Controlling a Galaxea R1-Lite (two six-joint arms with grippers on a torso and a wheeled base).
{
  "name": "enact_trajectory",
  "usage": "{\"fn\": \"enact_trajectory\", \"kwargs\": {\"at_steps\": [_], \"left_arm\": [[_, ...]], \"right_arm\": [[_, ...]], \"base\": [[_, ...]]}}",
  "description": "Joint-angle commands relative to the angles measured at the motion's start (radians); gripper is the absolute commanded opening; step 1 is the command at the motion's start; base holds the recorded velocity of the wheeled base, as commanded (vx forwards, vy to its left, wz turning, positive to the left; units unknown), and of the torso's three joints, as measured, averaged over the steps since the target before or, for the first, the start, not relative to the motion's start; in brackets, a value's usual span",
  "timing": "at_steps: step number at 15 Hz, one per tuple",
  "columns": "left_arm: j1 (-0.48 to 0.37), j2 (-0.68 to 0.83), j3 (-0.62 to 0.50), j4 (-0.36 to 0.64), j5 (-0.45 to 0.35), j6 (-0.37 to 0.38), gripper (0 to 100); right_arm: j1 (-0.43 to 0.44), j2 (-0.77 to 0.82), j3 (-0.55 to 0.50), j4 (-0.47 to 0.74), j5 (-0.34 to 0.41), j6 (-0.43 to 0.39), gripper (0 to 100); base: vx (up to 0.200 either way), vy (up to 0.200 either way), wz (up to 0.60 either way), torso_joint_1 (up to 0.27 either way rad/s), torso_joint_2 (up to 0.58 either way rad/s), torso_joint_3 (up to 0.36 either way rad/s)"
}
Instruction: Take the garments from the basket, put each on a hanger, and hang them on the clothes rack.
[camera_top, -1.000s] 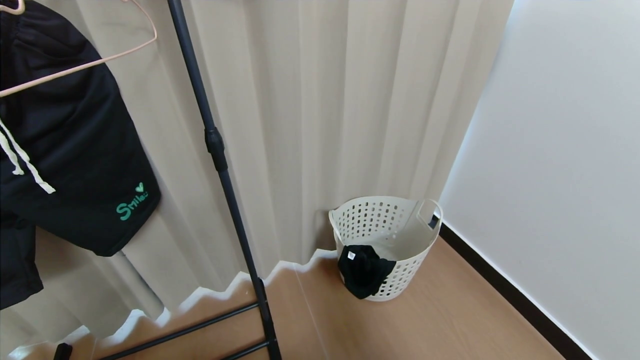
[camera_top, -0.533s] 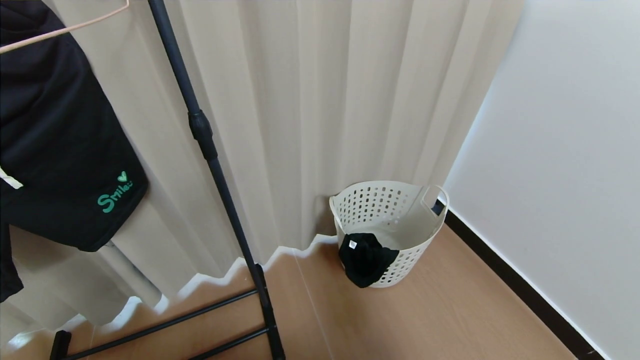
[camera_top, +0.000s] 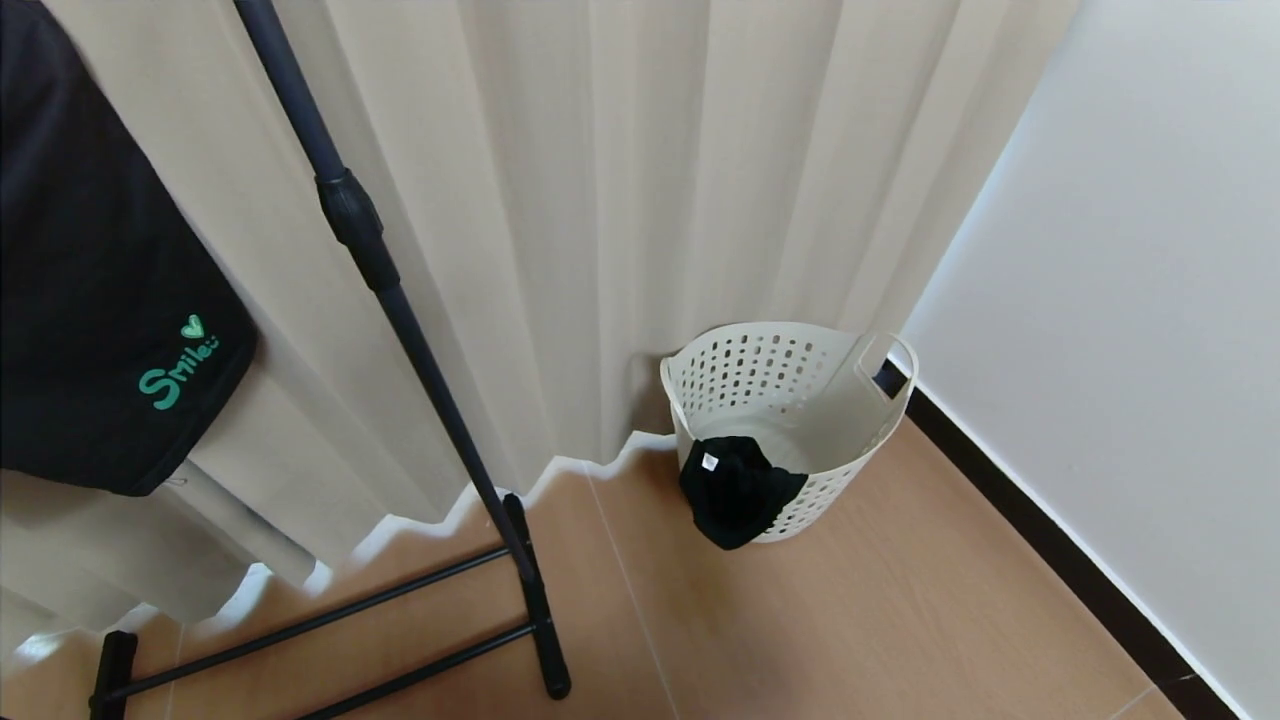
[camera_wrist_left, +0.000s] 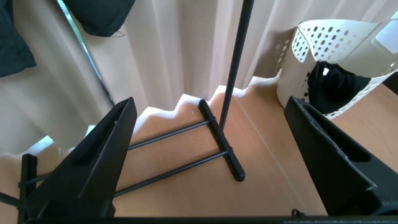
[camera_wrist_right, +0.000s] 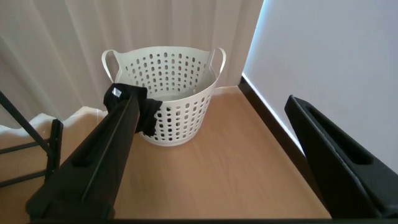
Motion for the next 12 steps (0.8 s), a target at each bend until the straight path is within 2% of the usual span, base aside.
{"fn": "enact_trajectory", "kwargs": {"at_steps": [1,12], "left_arm": [[0.000,0.001,0.000,-0.001,0.001,-0.001,100],[0.000,0.001,0.000,-0.001,0.007,0.001,100]], "right_arm": [[0.000,0.002,0.000,-0.002,0.000,-0.004,100],[0.000,0.002,0.000,-0.002,-0.001,-0.004,100]], "base": [[0.000,0.000,0.00,0.002,0.00,-0.198],[0.000,0.000,0.00,0.001,0.00,-0.199]]}}
